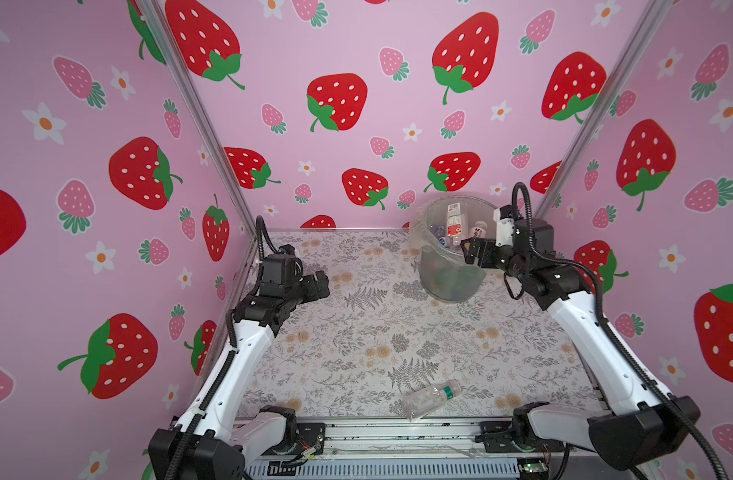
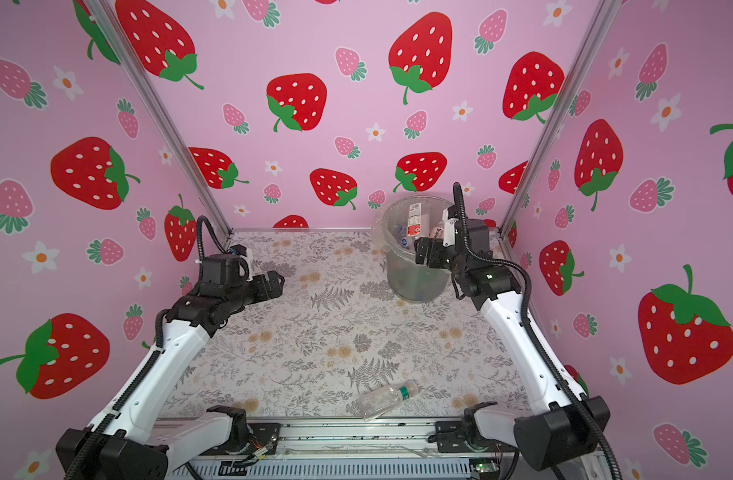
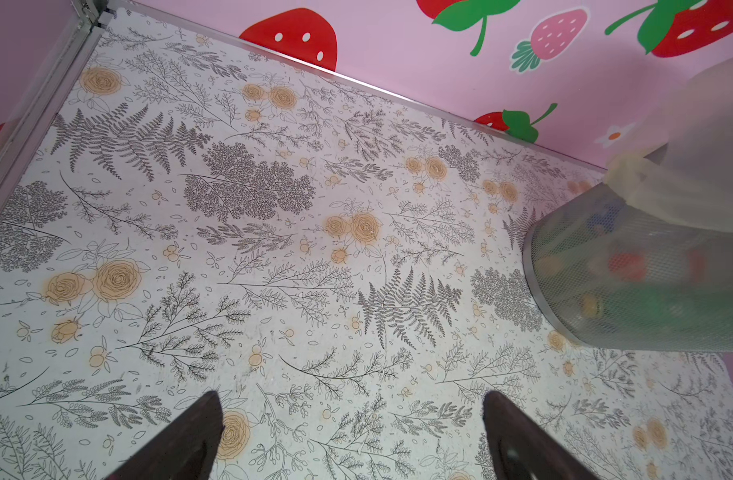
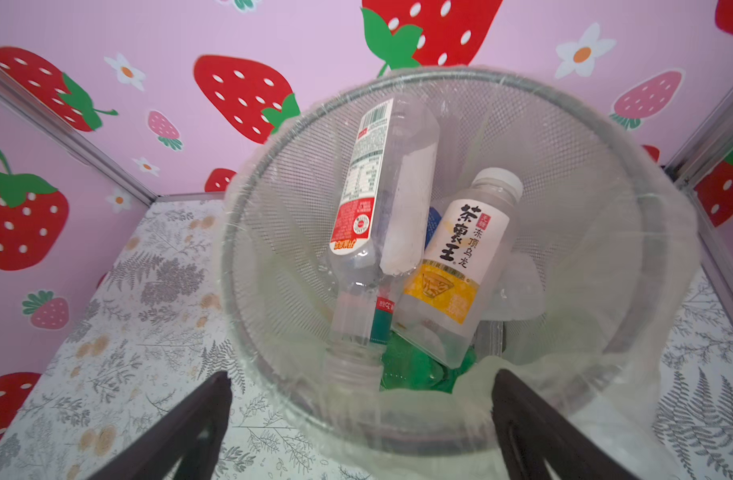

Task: Throw the plastic bottles in the bin
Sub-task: 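Open the right gripper over the bin to drop the red-labelled bottle, then withdraw the right gripper from the bin while the left gripper moves forward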

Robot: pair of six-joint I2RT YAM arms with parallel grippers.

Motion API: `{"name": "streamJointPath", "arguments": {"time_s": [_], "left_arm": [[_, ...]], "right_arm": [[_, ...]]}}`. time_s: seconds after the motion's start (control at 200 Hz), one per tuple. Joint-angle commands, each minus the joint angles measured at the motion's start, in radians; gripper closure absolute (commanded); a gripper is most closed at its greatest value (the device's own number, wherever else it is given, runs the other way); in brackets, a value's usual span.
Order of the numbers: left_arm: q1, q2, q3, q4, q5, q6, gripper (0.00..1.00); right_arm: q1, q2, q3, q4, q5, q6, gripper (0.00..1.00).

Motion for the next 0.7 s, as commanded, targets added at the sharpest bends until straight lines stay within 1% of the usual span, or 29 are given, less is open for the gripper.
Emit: {"name": "streamJointPath", "arguments": {"time_s": [0.0, 0.275, 0.545, 0.565, 0.695], "left_arm": [[0.006, -0.017, 0.043, -0.007, 0.017, 0.013, 0.01], [0.006, -0.013, 0.044, -0.006, 0.045, 0.025, 0.01], [0.006, -0.007, 0.037, 0.011, 0.085, 0.047, 0.01], [0.006, -0.006, 0.036, 0.013, 0.115, 0.049, 0.01], [0.006, -0.005, 0.029, 0.033, 0.167, 0.06, 0.01]], "right_arm": [[-0.005, -0.097, -0.042, 0.031, 0.004, -0.006, 0.01], [-0.009, -0.251, -0.19, -0.011, 0.028, -0.006, 0.01], [-0.016, -0.309, -0.311, -0.014, 0.015, 0.024, 0.01], [-0.016, -0.309, -0.32, -0.011, 0.015, 0.027, 0.01], [-0.02, -0.309, -0.367, -0.004, 0.002, 0.045, 0.01]]}}
